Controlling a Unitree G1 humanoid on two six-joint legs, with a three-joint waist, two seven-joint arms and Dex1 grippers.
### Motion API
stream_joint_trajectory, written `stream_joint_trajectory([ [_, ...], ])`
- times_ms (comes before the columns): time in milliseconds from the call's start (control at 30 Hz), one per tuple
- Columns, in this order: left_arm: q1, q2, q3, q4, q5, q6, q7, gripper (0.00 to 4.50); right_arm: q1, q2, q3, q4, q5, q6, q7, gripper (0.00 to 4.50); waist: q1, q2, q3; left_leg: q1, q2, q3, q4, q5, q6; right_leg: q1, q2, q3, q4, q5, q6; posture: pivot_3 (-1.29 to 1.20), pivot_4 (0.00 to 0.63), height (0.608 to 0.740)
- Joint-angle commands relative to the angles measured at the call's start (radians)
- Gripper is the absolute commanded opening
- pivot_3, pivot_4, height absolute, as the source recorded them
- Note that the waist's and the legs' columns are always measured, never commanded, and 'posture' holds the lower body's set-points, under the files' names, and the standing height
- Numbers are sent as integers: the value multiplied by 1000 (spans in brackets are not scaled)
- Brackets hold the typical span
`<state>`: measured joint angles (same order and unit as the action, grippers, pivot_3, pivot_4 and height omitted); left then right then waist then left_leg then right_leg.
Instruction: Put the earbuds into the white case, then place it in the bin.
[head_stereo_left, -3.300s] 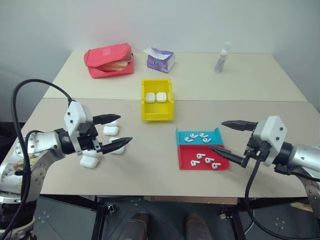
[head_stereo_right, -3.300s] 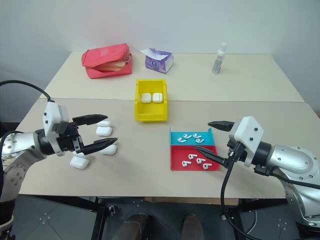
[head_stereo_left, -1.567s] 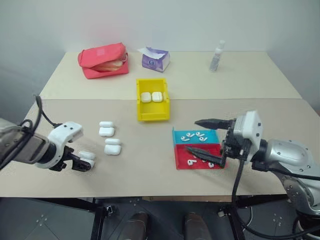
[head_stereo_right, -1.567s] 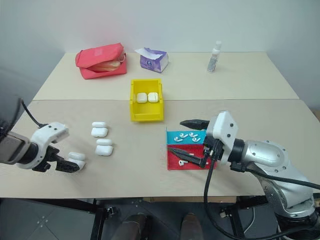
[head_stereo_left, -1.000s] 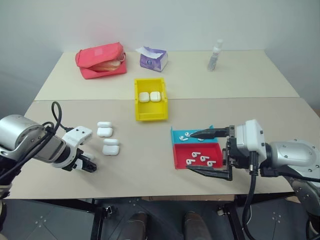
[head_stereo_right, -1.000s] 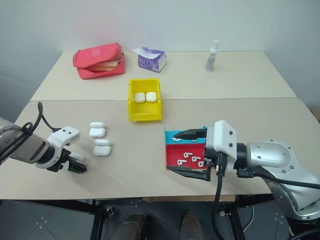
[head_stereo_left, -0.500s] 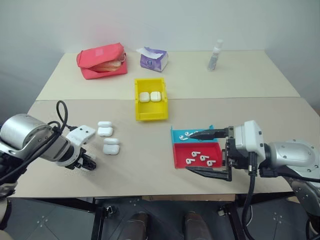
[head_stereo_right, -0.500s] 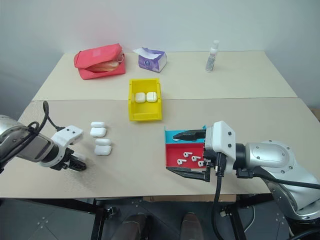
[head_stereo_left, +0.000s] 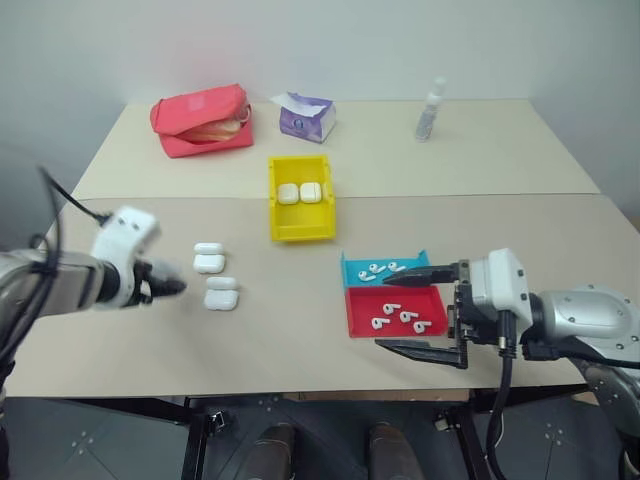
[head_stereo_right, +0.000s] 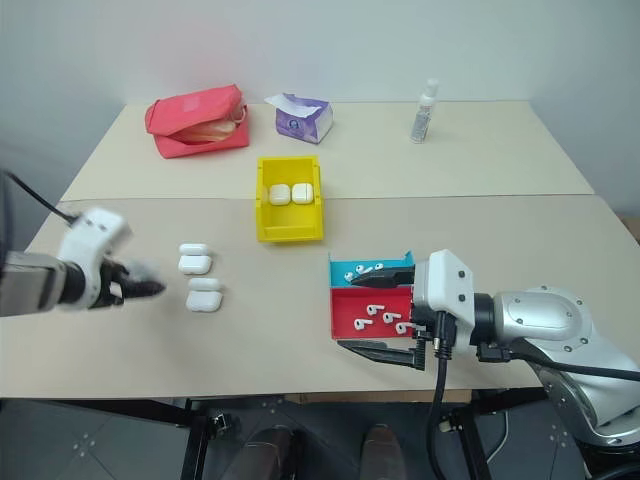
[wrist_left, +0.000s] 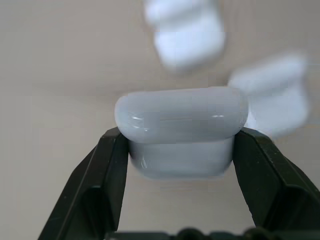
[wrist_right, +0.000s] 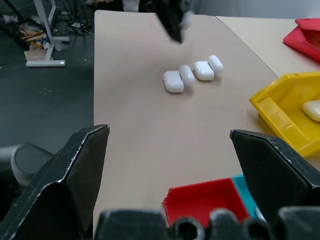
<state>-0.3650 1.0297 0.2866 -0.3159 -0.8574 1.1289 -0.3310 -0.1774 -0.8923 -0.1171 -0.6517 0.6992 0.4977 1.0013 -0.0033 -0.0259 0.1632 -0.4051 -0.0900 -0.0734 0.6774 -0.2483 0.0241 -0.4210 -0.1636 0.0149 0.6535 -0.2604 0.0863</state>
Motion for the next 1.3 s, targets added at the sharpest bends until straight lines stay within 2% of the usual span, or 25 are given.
stream_joint_trajectory([
  [33,48,-115,98,-47,115,-364,-103,2833,-25,-12,-34,5,-5,-24,10,4500,4,0,0,0,0,0,0,0,0,0,0,0,0,0,0,0,150,740],
  [67,42,-153,98,-41,121,-413,-121,2833,-31,-13,-35,9,-7,-23,10,4500,6,0,0,-1,1,0,0,0,0,1,1,-1,-1,1,-1,0,150,740],
  [167,-52,-215,88,64,-47,-381,-342,2833,-42,-17,-41,11,-12,-17,3,4500,15,-1,0,-1,1,0,1,0,0,1,1,-1,-2,1,-2,0,150,740],
  [300,-127,-324,6,68,-21,-460,-408,2833,-36,-33,-62,5,-15,-9,-2,4500,15,-2,-1,-1,0,0,2,-1,1,2,0,-2,-2,2,-1,0,150,740],
  [433,-194,-472,-102,76,-4,-563,-525,2833,-16,-65,-95,-6,-25,1,-13,4500,14,-3,-1,-3,0,0,3,-1,2,2,1,-2,-4,2,-1,0,150,740],
  [667,-245,-567,-201,113,0,-650,-732,2833,12,-118,-96,-12,-110,-5,-41,4500,5,-3,-1,-2,1,1,3,0,1,2,2,-1,-3,2,0,0,150,740],
  [767,-265,-587,-238,135,34,-689,-783,2833,-1,-163,-71,-17,-156,61,-80,4500,5,-3,-1,-1,1,1,3,0,1,3,2,-1,-3,2,0,0,150,740],
  [933,-286,-603,-274,172,91,-743,-843,2833,-96,-243,33,-11,-183,157,-65,4500,0,-3,-1,-1,1,1,3,0,1,3,2,-2,-4,2,0,0,150,740],
  [1067,-299,-590,-286,189,116,-755,-892,2833,-216,-286,176,26,-252,184,1,3665,-6,-3,-1,-2,1,1,3,0,1,2,2,-2,-4,2,0,0,150,740],
  [1133,-304,-586,-293,194,127,-755,-905,2833,-254,-304,228,45,-286,189,30,3665,-9,-3,-1,-2,1,1,4,0,1,2,2,-2,-4,2,0,0,150,740],
  [1300,-291,-591,-298,186,139,-752,-905,2833,-463,-288,496,120,-447,287,139,3665,-13,-3,-1,-2,1,1,4,-1,2,2,2,-2,-4,2,0,0,150,740],
])
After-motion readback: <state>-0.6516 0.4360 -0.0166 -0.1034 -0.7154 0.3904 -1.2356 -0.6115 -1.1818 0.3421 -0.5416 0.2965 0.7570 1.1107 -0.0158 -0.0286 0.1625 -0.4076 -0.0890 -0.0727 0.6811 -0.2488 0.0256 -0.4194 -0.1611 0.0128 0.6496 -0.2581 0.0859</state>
